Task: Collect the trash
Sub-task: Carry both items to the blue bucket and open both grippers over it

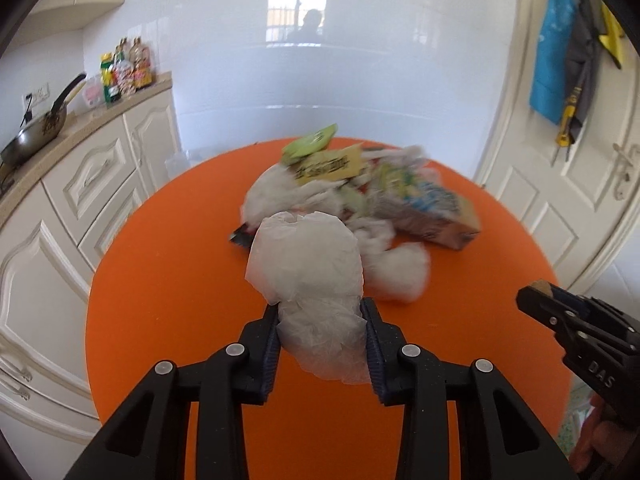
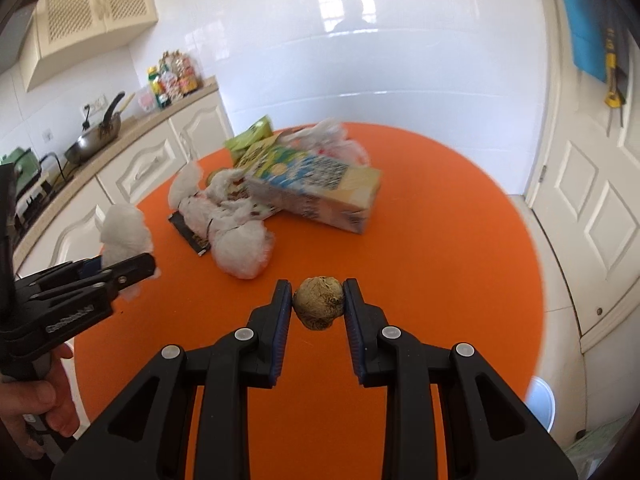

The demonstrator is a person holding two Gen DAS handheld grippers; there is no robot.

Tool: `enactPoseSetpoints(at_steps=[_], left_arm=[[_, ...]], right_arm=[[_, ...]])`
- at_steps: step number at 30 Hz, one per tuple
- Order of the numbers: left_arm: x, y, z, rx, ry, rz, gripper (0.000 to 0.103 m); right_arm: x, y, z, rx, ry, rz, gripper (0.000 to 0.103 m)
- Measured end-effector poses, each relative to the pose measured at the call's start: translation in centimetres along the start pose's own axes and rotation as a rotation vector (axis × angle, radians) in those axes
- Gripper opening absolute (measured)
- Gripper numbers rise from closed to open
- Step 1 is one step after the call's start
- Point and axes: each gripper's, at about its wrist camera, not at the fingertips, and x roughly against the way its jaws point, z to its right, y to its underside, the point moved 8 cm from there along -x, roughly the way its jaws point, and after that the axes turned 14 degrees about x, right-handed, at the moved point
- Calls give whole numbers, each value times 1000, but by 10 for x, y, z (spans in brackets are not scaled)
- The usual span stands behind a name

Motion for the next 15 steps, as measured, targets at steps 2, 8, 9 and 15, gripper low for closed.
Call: enactPoseSetpoints(at_steps=[2,8,9,15], left_arm=[[16,2,22,-34,40,12,33],[44,27,124,-171,241,-10,33],[45,33,142,-195,276,-19,33],[36,87,257,-367,467,-131,33]], right_arm=[[16,3,21,-24,35,19,26],[71,33,110,-143,175,49,26],[79,41,126,-165,204,45,26],[117,114,223,-295,377,-36,26]])
